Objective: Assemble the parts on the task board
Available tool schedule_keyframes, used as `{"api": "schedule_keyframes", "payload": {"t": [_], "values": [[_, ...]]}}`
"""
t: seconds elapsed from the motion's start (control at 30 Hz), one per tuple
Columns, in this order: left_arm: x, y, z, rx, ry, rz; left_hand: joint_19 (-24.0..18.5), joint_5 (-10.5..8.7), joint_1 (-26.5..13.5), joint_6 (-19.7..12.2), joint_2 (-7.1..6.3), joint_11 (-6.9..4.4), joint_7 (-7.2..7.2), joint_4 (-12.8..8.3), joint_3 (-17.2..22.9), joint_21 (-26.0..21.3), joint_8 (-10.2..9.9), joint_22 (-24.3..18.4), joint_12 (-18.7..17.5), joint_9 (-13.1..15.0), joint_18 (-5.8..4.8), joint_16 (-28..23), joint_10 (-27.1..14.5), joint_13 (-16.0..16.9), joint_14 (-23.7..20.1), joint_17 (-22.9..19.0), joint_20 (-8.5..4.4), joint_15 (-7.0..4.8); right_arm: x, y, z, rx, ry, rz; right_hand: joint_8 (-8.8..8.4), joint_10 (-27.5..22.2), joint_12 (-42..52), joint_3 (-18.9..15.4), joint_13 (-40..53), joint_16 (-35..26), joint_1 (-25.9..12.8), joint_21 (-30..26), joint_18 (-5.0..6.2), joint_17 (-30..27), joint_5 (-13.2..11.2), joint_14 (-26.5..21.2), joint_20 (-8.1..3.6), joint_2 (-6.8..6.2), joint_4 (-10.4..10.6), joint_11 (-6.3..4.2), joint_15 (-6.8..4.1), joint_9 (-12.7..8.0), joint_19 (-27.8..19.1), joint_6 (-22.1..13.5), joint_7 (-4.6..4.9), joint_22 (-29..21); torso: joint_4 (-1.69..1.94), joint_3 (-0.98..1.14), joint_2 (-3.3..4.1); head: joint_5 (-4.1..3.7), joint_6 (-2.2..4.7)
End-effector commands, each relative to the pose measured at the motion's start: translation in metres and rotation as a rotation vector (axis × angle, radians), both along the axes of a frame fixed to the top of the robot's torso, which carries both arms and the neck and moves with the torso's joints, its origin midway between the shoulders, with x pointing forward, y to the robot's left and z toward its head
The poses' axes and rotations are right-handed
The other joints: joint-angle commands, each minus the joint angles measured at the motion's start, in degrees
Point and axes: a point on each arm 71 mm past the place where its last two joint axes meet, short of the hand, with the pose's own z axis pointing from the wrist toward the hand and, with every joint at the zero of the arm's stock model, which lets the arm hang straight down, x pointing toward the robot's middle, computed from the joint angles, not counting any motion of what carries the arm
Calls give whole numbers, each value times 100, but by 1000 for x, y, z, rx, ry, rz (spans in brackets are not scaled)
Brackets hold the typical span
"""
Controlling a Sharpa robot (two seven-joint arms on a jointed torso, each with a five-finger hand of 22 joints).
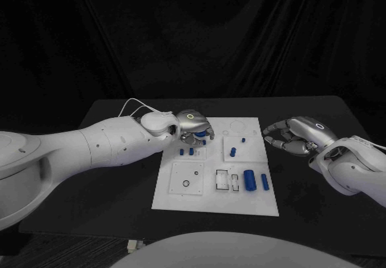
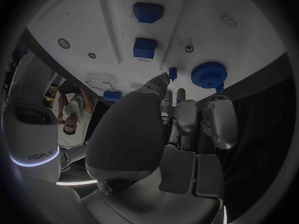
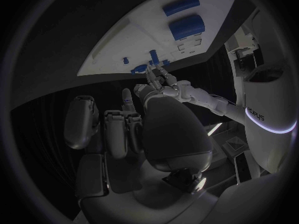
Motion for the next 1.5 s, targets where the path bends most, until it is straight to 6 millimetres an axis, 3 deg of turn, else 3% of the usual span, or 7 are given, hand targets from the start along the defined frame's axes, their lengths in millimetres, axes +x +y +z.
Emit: {"api": "schedule_keyframes", "payload": {"t": [0.03,0.73,0.9,1.13,1.4,1.5], "values": [[1,-2,-3,15,14,-2,29,14,-79,71,-25,-7,27,-3,59,28,6,1002,15,-2,-91,18,88,-4,26,-26,-7,-11,0,-1,-1,-4,7,-8,28,572,-18,30,1463,10,-7,-39,48,1311,21,548,5,-54,6,22,0,-3,30,42,10,957,1,0,2,8,-1],[4,-5,-12,31,29,6,63,-75,-216,552,-30,-168,254,-100,315,117,186,1024,-47,68,-106,-4,555,-48,20,-171,-54,-114,0,0,-2,-6,10,-9,27,569,-20,33,1459,3,-8,-46,49,1305,24,546,6,-52,7,23,1,-4,28,41,10,955,1,1,-1,1,-1],[4,-6,-15,27,25,8,52,-77,-224,724,17,-215,261,-153,408,103,251,1020,-80,114,-105,-76,844,-62,-32,-313,-74,-162,0,0,-1,-5,10,-9,27,569,-20,33,1459,3,-8,-46,49,1305,24,546,6,-52,7,23,1,-4,28,41,10,955,3,2,-1,-9,-1],[3,-4,-17,22,21,13,317,-51,-205,1034,91,-250,292,-358,527,670,323,1180,-253,192,-225,62,1589,-103,184,-130,-104,-212,0,-1,-1,-5,10,-10,25,568,-21,39,1458,1,-7,-48,49,1303,27,546,6,-48,7,24,2,-6,27,39,11,955,0,0,1,-21,-1],[-3,3,-12,-34,-29,-14,450,59,-186,1272,111,-241,313,-507,585,969,353,1261,-508,229,-287,73,1933,-157,289,-123,-115,-231,0,-2,-1,-4,11,-12,25,569,-21,47,1459,3,-3,-49,49,1305,31,546,7,-42,4,25,3,-7,28,40,10,955,3,-2,-1,-38,-1],[-8,7,-7,-66,-57,-21,464,-23,-222,1251,93,-243,312,-510,593,1002,296,1269,-640,212,-294,52,1950,-196,307,-155,-116,-241,-1,-3,-2,-4,12,-13,25,569,-21,47,1459,3,-3,-49,49,1305,31,546,7,-42,4,25,3,-7,28,40,10,955,4,-1,-3,-65,-1]]}}
